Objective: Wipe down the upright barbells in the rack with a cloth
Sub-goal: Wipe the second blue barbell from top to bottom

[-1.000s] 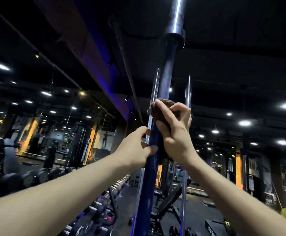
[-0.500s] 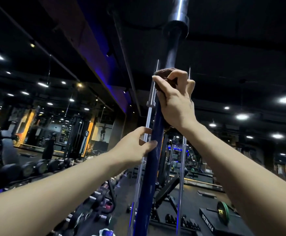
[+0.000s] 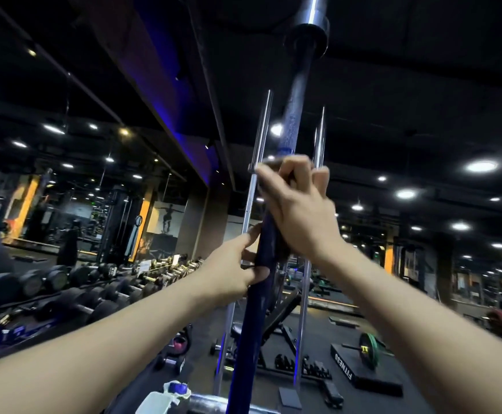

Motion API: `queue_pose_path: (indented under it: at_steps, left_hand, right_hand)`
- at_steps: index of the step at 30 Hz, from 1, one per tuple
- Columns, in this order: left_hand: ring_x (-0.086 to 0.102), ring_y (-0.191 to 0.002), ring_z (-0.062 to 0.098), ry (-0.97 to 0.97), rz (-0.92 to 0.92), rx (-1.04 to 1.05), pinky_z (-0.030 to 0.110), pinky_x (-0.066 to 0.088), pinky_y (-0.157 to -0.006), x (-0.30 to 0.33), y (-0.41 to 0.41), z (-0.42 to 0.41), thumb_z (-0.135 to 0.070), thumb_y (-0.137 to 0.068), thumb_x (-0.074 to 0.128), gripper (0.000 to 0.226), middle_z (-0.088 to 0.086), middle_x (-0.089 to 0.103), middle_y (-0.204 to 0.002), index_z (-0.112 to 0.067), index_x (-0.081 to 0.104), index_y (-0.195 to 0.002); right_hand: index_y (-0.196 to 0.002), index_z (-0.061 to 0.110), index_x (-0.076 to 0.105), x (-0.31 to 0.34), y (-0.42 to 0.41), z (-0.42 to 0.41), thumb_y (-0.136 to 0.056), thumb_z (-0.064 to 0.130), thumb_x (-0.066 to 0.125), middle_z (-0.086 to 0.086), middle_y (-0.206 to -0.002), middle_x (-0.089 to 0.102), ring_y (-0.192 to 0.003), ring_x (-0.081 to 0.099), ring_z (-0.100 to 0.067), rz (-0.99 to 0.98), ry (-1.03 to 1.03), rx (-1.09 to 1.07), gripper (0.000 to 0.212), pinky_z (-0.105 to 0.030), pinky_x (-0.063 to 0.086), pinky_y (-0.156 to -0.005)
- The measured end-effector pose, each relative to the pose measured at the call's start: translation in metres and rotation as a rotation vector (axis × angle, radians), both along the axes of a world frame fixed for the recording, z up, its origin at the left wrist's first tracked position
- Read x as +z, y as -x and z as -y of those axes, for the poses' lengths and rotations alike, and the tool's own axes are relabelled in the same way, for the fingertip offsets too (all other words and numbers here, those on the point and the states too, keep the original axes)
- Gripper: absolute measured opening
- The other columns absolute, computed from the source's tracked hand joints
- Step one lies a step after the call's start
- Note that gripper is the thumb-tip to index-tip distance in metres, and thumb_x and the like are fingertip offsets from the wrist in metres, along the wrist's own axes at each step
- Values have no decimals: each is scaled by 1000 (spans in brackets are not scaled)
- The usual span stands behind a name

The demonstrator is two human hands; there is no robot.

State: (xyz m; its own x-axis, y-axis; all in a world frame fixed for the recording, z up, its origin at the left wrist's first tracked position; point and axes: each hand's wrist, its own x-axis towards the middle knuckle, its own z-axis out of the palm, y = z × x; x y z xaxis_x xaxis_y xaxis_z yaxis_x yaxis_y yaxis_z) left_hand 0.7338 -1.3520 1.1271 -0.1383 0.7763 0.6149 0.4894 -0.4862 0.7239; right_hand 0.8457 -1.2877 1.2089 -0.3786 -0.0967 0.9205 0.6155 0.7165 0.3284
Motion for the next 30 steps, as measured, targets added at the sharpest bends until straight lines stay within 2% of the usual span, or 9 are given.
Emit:
queue_pose_path:
  at_steps: [4,7,9,12,16,21,24,28,30]
  left_hand:
    - [67,-91,26,-55,-7,2,42,58,-80,-4,6,-4,-2,-90,59,66,7,66,-101,-48,42,-134]
    - [67,-91,26,-72,11,11,44,58,-80,-8,8,-7,-3,-89,59,69,6,67,-101,-55,40,-129]
    - [67,-93,26,-78,20,8,46,57,-81,-8,9,-8,-3,-89,59,67,6,67,-103,-58,41,-122]
    - [67,-97,26,-67,8,-4,45,56,-85,-9,6,-6,-4,-90,59,49,7,67,-107,-39,50,-124]
    - [65,-100,23,-79,-35,64,41,53,-89,-9,-5,-3,-6,-92,56,44,2,67,-107,-27,48,-131]
    - [67,-91,19,10,-1,-16,40,56,-85,-31,-5,2,-15,-97,51,61,4,65,-97,-63,28,-127]
    - [67,-95,21,42,39,-57,41,57,-82,-38,2,1,-16,-96,52,62,7,62,-105,-69,30,-118]
    - [68,-91,24,56,85,-110,41,59,-77,-36,1,0,-7,-96,49,54,13,61,-103,-48,39,-131]
    - [70,-87,25,49,99,-113,41,59,-75,-37,0,-1,-7,-97,48,54,14,63,-102,-48,38,-130]
  right_hand:
    - [-137,45,38,59,9,9,-101,38,37,-1,-138,23,-122,21,-30,-77,132,-62,37,-39,48,-71]
    - [-140,43,35,33,17,3,-101,35,38,0,-135,15,-120,14,-28,-81,134,-83,40,-42,48,-75]
    - [-138,39,40,-9,17,-4,-98,28,48,2,-128,14,-115,17,-27,-82,44,-66,43,-41,51,-65]
    - [-133,36,48,-58,8,-9,-87,25,63,0,-120,24,-103,27,-28,-27,17,4,50,-34,51,-48]
    - [-133,42,47,-39,-2,-4,-94,48,32,4,-125,24,-109,31,-29,57,91,27,42,-38,53,-56]
    - [-137,46,39,17,5,0,-100,39,41,1,-136,25,-120,22,-26,-59,193,32,38,-38,46,-70]
    - [-137,45,41,-1,12,-4,-100,39,41,2,-129,19,-114,17,-22,-122,208,93,38,-44,52,-76]
    - [-134,40,48,-74,7,-10,-97,39,43,8,-115,19,-106,20,-18,-86,145,203,38,-43,56,-60]
    - [-134,42,48,-91,1,-8,-95,43,38,8,-114,21,-104,23,-17,-49,164,200,41,-39,54,-56]
